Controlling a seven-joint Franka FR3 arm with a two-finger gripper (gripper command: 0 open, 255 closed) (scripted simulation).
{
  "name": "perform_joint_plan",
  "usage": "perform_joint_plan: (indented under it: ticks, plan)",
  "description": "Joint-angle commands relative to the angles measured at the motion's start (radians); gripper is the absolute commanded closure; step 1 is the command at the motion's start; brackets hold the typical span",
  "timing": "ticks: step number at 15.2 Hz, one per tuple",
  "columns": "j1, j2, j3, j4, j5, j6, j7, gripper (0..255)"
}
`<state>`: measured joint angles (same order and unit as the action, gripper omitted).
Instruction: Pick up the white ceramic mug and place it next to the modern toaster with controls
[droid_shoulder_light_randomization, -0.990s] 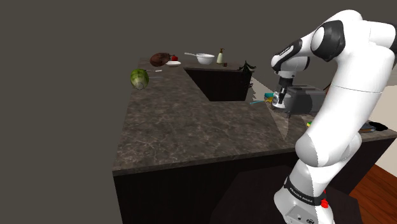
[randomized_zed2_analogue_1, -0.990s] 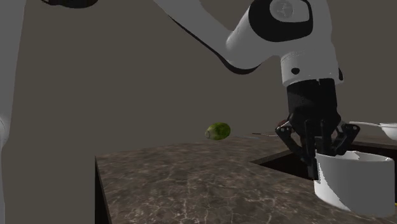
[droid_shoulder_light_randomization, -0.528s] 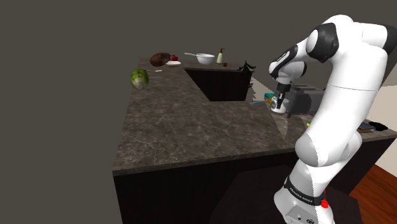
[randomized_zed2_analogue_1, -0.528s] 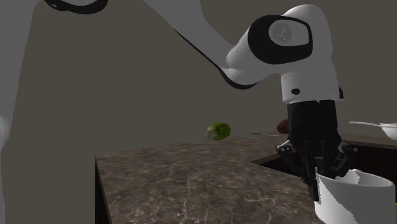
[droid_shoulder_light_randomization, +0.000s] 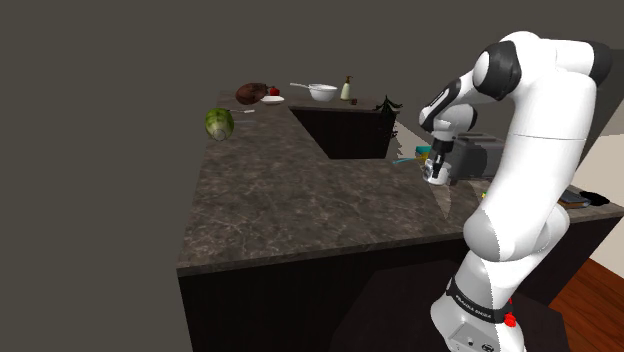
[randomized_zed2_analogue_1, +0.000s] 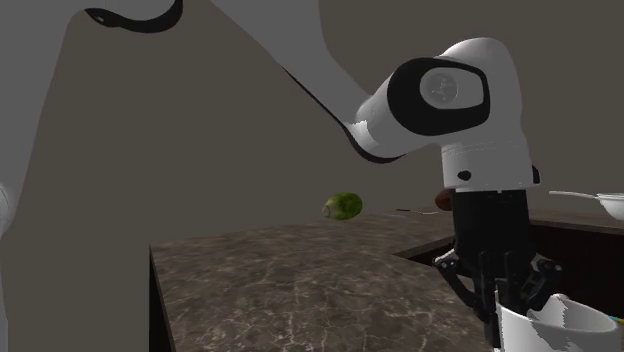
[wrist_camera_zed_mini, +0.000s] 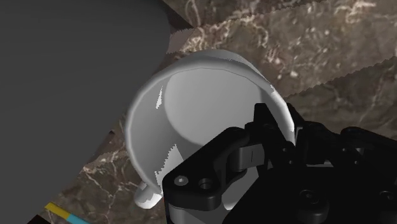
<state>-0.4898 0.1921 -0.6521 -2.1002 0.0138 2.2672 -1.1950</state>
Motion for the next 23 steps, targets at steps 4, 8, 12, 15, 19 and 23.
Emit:
perform_joint_plan:
  ticks: [4, 8, 12, 15, 19, 23]
  plan:
    - [0.0, 0.002, 0.001, -0.001, 0.002, 0.004, -0.001, 255]
    - [0.0, 0.002, 0.001, -0.001, 0.002, 0.004, -0.001, 0]
    - [0.007, -0.02, -0.003, 0.011, -0.015, -0.027, 0.011, 0]
    - [0.023, -0.075, -0.009, 0.053, -0.054, -0.115, 0.039, 0]
    - [0.023, -0.075, -0.009, 0.053, -0.055, -0.115, 0.039, 0]
    - [0.023, -0.075, -0.009, 0.053, -0.055, -0.115, 0.039, 0]
